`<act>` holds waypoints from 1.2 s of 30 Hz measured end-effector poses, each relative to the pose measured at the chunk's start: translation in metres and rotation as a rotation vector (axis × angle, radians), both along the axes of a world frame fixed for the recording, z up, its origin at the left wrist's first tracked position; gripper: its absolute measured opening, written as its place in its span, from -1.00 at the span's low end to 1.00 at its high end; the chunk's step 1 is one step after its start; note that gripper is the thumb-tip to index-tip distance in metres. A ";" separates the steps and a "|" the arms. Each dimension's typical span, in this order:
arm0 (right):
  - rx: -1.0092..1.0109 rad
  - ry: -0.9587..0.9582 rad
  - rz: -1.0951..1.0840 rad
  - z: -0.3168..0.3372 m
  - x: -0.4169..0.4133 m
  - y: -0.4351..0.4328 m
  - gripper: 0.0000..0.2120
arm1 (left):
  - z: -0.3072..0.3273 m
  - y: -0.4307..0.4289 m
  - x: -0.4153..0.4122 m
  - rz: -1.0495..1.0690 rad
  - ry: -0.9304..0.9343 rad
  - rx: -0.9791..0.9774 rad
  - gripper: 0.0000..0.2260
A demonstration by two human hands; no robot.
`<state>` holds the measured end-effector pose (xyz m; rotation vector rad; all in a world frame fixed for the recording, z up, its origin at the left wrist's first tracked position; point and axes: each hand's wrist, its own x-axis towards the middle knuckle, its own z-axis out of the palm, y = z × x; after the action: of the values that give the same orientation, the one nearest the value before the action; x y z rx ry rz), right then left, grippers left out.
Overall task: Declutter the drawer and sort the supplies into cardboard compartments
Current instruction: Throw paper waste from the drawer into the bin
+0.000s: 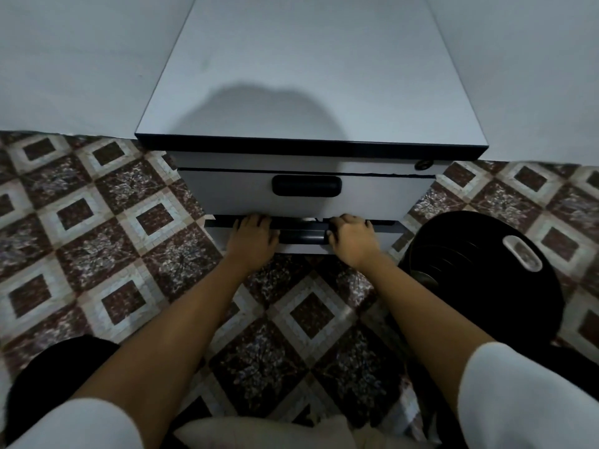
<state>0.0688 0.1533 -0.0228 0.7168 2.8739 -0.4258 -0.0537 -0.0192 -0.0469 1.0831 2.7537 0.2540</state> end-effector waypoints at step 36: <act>-0.337 -0.154 0.070 0.006 0.167 -0.118 -0.68 | 0.015 -0.138 0.148 -0.052 -0.256 -0.026 -0.61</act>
<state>0.2362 0.0354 -0.0169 0.5605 2.5823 -0.7839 0.0946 -0.1575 -0.0322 1.0347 2.4937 0.3243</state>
